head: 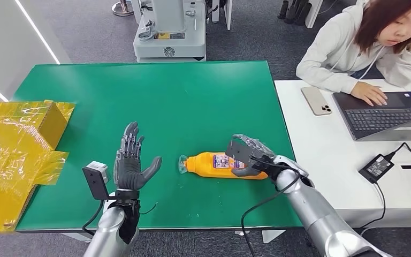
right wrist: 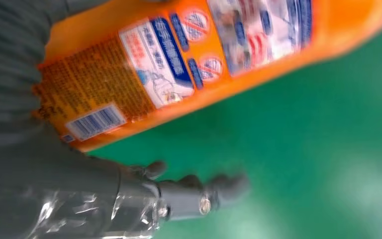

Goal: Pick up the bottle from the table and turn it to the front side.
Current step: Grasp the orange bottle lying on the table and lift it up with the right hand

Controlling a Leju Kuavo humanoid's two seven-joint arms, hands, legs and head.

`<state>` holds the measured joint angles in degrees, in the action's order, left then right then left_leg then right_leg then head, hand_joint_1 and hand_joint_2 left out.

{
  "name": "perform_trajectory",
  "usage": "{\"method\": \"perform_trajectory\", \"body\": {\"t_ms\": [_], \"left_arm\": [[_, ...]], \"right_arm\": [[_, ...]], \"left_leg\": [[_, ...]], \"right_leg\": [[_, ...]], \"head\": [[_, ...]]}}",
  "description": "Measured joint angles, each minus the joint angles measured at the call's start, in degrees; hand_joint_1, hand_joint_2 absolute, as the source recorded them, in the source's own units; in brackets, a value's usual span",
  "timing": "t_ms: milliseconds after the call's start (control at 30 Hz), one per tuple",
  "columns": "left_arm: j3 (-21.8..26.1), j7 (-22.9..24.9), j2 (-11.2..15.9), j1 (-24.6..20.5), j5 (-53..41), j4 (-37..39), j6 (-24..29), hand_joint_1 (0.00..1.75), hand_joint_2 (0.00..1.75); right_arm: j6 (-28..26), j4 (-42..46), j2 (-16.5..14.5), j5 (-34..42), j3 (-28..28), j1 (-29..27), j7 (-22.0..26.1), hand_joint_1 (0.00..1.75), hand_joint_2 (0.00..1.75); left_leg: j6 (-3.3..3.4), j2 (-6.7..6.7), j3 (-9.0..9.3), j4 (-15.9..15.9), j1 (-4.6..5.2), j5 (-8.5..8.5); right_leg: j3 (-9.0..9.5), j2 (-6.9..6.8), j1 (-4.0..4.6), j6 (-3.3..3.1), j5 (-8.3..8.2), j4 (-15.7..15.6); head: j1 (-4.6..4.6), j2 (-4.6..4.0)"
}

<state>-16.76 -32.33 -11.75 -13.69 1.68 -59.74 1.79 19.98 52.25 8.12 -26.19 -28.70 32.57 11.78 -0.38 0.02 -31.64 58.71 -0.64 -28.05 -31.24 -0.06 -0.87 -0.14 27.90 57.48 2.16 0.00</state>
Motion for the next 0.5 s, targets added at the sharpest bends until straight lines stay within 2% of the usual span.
{"method": "perform_trajectory", "body": {"t_ms": [100, 167, 267, 500], "left_arm": [[-0.3, -0.4, 0.3, -0.6, 0.8, 1.3, -0.1, 0.0, 1.75], [-0.6, -0.7, 0.5, -1.1, 1.2, 2.3, -0.1, 0.0, 1.75], [-1.1, -0.9, 0.6, -1.8, 1.6, 3.5, 0.0, 0.0, 1.75], [-1.9, -1.1, 0.7, -2.5, 2.2, 4.5, 0.1, 0.0, 1.75]], "right_arm": [[9.2, -3.0, 4.1, 3.7, -5.1, 4.7, 0.3, 0.0, 1.75], [12.8, -4.3, 6.9, 5.9, -8.8, 7.4, 0.5, 0.0, 1.75], [13.6, -5.5, 9.6, 8.0, -13.0, 10.0, 0.0, 0.0, 1.75], [12.2, -6.1, 13.6, 14.8, -19.9, 12.2, -1.6, 0.0, 1.75]], "left_leg": [[0.01, -0.05, -0.07, 0.1, 0.01, 0.01], [0.04, -0.08, -0.16, 0.1, 0.01, 0.03], [0.07, -0.07, -0.2, 0.2, 0.02, 0.04], [0.11, -0.12, -0.27, 0.2, 0.02, 0.07]], "right_leg": [[0.0, -0.05, 0.0, 0.02, -0.01, 0.0], [-0.01, -0.09, -0.01, 0.07, -0.05, 0.0], [-0.04, -0.07, -0.01, 0.16, -0.12, 0.0], [-0.08, -0.14, -0.01, 0.2, -0.15, 0.0]], "head": [[-0.02, 0.0], [-0.02, 0.0], [-0.02, 0.0], [-0.02, 0.0]]}}
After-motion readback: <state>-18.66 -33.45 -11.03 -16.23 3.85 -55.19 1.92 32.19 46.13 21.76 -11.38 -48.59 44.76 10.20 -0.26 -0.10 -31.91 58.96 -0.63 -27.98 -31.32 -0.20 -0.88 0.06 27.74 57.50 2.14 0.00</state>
